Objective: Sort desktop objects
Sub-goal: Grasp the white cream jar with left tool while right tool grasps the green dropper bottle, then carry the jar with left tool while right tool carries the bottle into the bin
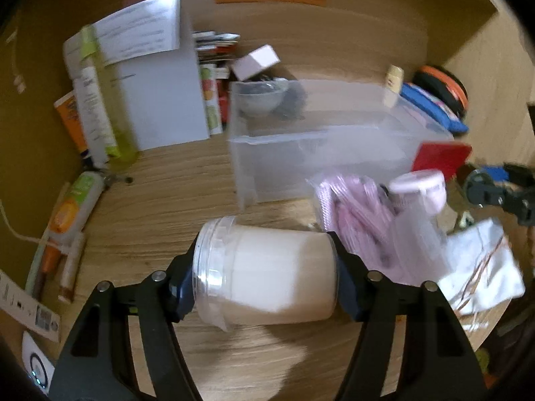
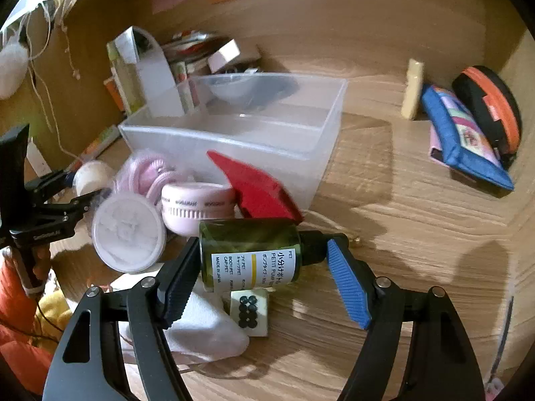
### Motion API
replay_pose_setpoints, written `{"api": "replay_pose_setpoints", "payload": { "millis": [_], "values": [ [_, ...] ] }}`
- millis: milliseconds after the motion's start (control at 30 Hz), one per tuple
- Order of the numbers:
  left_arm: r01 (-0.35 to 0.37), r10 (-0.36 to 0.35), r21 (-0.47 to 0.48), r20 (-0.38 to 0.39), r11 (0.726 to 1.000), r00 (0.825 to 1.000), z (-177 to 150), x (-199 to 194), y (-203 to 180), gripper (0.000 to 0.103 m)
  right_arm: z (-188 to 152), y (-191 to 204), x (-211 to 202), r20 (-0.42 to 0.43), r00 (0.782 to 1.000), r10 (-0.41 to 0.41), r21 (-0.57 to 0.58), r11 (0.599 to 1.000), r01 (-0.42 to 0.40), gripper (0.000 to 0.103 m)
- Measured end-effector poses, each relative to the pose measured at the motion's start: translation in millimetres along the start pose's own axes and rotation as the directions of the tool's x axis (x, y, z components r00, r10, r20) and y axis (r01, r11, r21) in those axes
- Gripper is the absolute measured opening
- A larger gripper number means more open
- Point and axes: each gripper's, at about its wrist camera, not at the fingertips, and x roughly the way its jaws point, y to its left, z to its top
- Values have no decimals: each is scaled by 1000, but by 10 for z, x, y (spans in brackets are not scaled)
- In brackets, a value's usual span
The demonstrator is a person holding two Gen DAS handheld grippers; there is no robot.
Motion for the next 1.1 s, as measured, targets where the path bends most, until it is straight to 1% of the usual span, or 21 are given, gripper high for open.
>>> {"api": "replay_pose_setpoints", "payload": {
  "millis": [133,233,433,633,800,967,1100],
  "values": [
    [-11,12,-34,24,999,1000,50,-80,29,67,34,-45,-123,31,999,-13,16,1000,12,73],
    [-18,20,-43,58,999,998,104,-177,22,67,65,-49,-224,56,998,-27,14,1000,27,73],
    [-10,22,-89,134,996,991,326,-358,48,67,160,-77,-381,105,993,-45,17,999,43,73],
    [-26,48,-112,196,993,979,602,-447,69,67,354,-86,-507,160,986,-51,8,999,50,73],
    [-2,28,-118,222,993,975,839,-408,108,67,538,-84,-542,197,980,-34,-13,999,37,73],
    [-30,55,-110,235,994,970,1081,-317,109,67,753,-103,-460,217,976,-7,-23,1000,12,73],
    [9,15,-107,222,994,975,1268,-191,114,67,912,-113,-307,208,978,14,-38,999,-6,73]
  ]
}}
